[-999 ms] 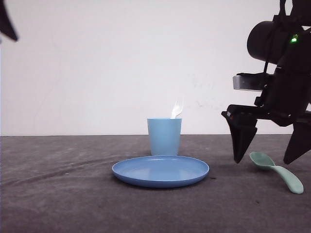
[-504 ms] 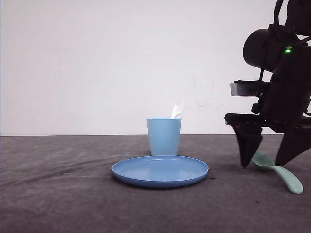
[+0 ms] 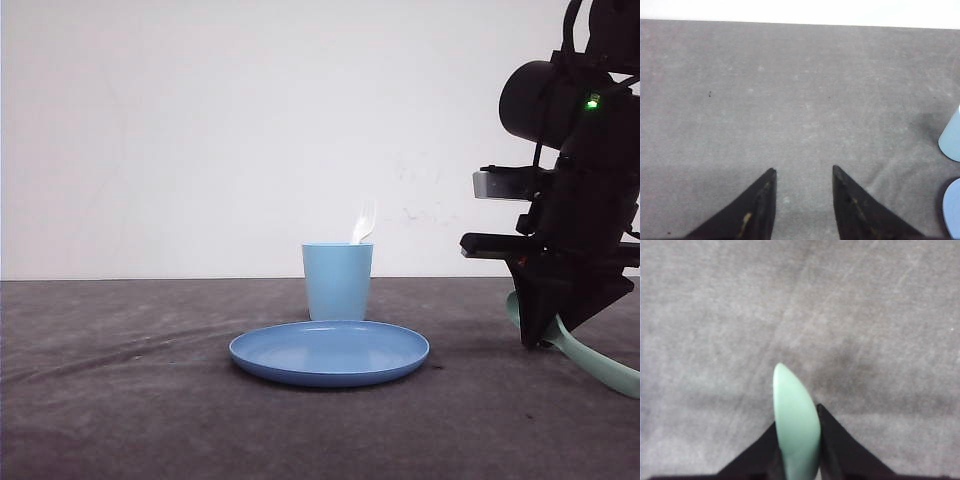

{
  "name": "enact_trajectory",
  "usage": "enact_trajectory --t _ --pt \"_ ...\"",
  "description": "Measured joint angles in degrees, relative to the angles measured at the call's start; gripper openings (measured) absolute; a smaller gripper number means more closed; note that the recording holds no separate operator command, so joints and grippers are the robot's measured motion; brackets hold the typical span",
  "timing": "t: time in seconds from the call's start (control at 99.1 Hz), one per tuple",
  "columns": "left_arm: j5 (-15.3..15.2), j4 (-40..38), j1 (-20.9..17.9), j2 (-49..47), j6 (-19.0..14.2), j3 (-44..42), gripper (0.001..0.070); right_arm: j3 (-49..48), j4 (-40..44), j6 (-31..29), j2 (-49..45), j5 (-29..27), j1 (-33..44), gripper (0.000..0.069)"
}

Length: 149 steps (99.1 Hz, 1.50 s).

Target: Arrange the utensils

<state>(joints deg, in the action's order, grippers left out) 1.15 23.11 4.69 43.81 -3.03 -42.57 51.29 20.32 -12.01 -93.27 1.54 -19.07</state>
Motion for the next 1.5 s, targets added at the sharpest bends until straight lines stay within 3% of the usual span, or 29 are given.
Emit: enact_trajectory --t 0.393,0.737,1.019,1.281,1.503 --pt "0.0 0.6 0.0 0.0 0.0 0.0 0.0195 0.0 -1.8 0.0 11.1 4.7 -0.6 0.0055" --pt "0.0 0.6 0.0 0.0 0.0 0.0 0.0195 0.0 -26.3 1.7 16.7 7.8 -5.3 0.0055" --pt "0.0 0.7 0.0 0.0 0.0 0.0 0.0195 0.0 -47.9 4.9 12.6 7.7 -9.0 0.0055" --pt "0.0 0.7 0.0 0.0 -0.2 0.0 0.0195 0.0 -67.4 8.9 2.6 7.5 -10.2 0.0055" --pt "0.1 0.7 0.0 0.0 -0.8 0.0 0.0195 3.9 -70.4 10.6 -5.9 7.5 -10.1 0.0055"
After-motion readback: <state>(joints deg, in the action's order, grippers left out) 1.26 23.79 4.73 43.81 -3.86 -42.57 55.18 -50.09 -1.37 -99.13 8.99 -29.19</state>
